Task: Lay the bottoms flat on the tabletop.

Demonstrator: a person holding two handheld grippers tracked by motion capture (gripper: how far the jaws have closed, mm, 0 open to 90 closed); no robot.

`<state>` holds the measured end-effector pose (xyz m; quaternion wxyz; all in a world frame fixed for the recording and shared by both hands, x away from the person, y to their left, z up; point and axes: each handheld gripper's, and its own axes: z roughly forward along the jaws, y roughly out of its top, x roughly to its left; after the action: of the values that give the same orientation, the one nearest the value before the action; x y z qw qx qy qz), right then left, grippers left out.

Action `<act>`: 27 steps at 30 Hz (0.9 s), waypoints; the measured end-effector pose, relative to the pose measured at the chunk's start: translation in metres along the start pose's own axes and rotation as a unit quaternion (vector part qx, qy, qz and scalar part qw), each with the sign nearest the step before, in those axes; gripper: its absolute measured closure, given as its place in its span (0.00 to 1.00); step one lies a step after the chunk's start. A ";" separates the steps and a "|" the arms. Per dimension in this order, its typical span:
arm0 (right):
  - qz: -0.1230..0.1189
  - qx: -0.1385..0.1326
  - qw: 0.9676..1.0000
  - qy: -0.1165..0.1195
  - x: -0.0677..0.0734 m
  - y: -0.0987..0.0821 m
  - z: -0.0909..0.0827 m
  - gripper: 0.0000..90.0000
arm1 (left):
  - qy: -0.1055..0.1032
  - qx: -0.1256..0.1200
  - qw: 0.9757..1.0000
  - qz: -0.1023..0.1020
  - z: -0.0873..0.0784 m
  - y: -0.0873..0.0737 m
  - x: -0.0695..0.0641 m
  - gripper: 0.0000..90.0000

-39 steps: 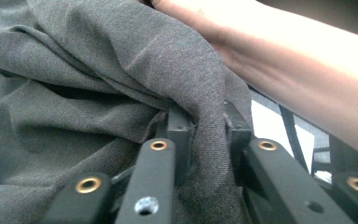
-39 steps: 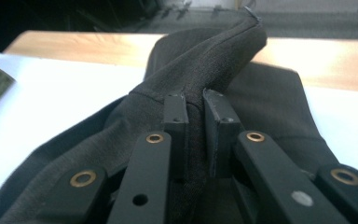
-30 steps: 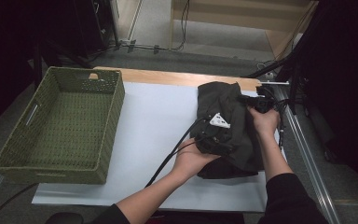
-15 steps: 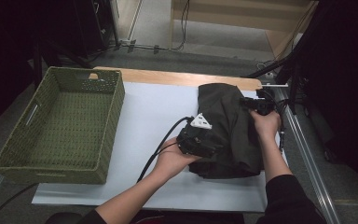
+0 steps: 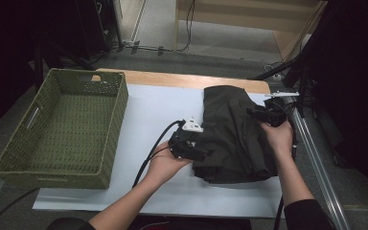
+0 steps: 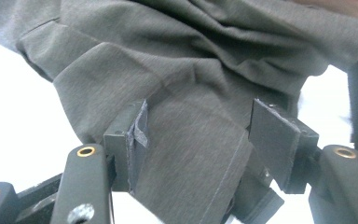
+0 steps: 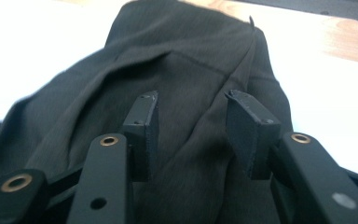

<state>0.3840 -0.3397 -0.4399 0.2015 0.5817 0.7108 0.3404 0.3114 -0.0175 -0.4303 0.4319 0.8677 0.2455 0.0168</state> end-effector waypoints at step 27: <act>-0.007 0.047 0.999 0.007 -0.003 -0.051 0.019 0.89 | -0.007 0.008 1.000 -0.007 0.004 -0.015 0.009 0.43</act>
<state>0.3621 -0.3424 -0.4899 0.1709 0.5831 0.7315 0.3093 0.3142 -0.0088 -0.4463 0.4269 0.8693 0.2489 0.0051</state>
